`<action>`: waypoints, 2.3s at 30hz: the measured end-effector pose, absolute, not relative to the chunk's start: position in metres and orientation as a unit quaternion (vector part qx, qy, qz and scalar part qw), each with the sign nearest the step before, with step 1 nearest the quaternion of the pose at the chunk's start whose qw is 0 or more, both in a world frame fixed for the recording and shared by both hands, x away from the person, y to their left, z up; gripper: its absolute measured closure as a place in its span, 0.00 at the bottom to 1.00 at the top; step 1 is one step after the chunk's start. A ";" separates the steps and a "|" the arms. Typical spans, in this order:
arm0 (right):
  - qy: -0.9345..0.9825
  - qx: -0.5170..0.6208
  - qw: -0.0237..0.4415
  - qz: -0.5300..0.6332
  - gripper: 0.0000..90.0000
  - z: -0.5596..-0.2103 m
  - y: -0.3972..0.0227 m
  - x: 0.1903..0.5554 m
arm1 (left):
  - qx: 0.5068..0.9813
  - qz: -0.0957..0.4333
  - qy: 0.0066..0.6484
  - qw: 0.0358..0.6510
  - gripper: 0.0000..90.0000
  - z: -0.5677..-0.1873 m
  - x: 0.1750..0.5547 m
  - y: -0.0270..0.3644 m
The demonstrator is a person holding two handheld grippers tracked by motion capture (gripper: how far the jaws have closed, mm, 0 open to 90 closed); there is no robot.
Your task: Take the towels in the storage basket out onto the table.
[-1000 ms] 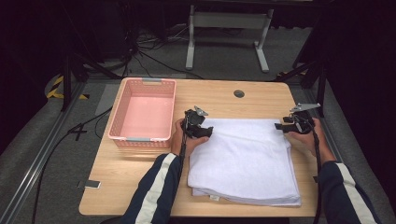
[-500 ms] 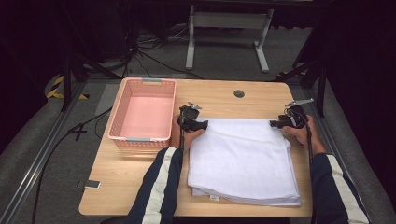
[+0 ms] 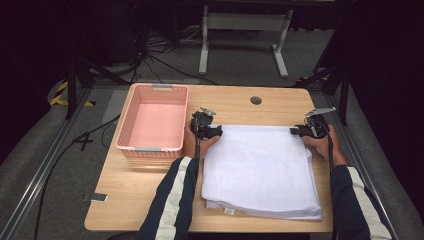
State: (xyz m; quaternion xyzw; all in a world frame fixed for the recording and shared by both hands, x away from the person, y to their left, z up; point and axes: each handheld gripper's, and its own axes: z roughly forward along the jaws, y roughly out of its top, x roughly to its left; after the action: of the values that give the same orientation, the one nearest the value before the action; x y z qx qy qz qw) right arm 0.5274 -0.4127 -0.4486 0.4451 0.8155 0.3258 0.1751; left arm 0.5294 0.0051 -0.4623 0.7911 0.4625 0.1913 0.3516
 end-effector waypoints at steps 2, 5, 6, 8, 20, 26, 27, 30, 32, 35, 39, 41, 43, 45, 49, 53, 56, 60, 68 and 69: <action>0.815 0.443 0.179 0.326 0.86 -0.449 -0.413 0.528 | 0.795 0.197 0.463 0.339 0.27 -0.465 0.534 0.004; 0.810 0.447 0.185 0.332 0.90 -0.449 -0.416 0.528 | 0.789 0.173 0.472 0.354 0.25 -0.470 0.542 0.006; 0.810 0.447 0.188 0.330 0.90 -0.449 -0.416 0.528 | 0.790 0.172 0.468 0.356 0.25 -0.470 0.545 0.007; 0.809 0.445 0.193 0.332 0.90 -0.447 -0.416 0.528 | 0.798 0.169 0.459 0.353 0.25 -0.469 0.548 0.007; 0.784 0.422 0.231 0.392 0.91 -0.414 -0.416 0.526 | 0.811 0.202 0.397 0.379 0.86 -0.434 0.548 -0.002; 0.758 0.407 0.267 0.434 0.91 -0.376 -0.424 0.518 | 0.780 0.243 0.388 0.427 0.86 -0.387 0.545 0.006; 0.760 0.406 0.267 0.432 0.91 -0.375 -0.424 0.518 | 0.780 0.243 0.388 0.427 0.86 -0.387 0.545 0.006; 0.762 0.402 0.267 0.432 0.91 -0.373 -0.423 0.517 | 0.776 0.241 0.379 0.444 0.86 -0.383 0.541 0.007; 0.760 0.397 0.265 0.441 0.91 -0.372 -0.422 0.514 | 0.777 0.226 0.371 0.455 0.86 -0.380 0.535 0.007; 0.763 0.374 0.259 0.460 0.91 -0.365 -0.423 0.502 | 0.793 0.232 0.332 0.455 0.87 -0.365 0.512 0.012; 0.773 0.346 0.245 0.472 0.91 -0.360 -0.427 0.485 | 0.803 0.220 0.304 0.463 0.88 -0.356 0.490 0.024; 0.778 0.328 0.231 0.484 0.91 -0.358 -0.431 0.471 | 0.804 0.211 0.290 0.474 0.88 -0.355 0.473 0.033; 0.791 0.287 0.213 0.497 0.91 -0.356 -0.437 0.445 | 0.811 0.190 0.256 0.490 0.88 -0.360 0.444 0.045; 0.793 0.278 0.206 0.502 0.91 -0.357 -0.438 0.439 | 0.817 0.187 0.247 0.486 0.88 -0.363 0.433 0.047; 0.830 0.208 0.167 0.489 0.91 -0.363 -0.440 0.399 | 0.843 0.163 0.188 0.476 0.88 -0.385 0.393 0.054; 0.867 0.163 0.137 0.451 0.90 -0.383 -0.439 0.367 | 0.878 0.156 0.140 0.430 0.87 -0.416 0.366 0.052; 0.884 0.148 0.107 0.430 0.90 -0.404 -0.439 0.352 | 0.891 0.138 0.140 0.409 0.87 -0.434 0.358 0.053; 0.903 0.148 0.077 0.395 0.90 -0.433 -0.438 0.340 | 0.910 0.138 0.123 0.371 0.88 -0.445 0.354 0.053; 0.904 0.152 0.077 0.391 0.77 -0.444 -0.444 0.317 | 0.915 0.106 0.133 0.366 0.74 -0.452 0.340 0.075; 0.902 0.153 0.084 0.395 0.68 -0.441 -0.446 0.313 | 0.910 0.105 0.152 0.371 0.70 -0.452 0.339 0.079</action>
State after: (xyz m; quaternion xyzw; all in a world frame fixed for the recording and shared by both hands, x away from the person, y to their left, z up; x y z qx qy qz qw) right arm 0.3132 -0.4464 -0.4414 0.1528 0.9021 0.3947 0.0844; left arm 0.3387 0.0790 -0.4519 0.9103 0.1518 0.1047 0.3707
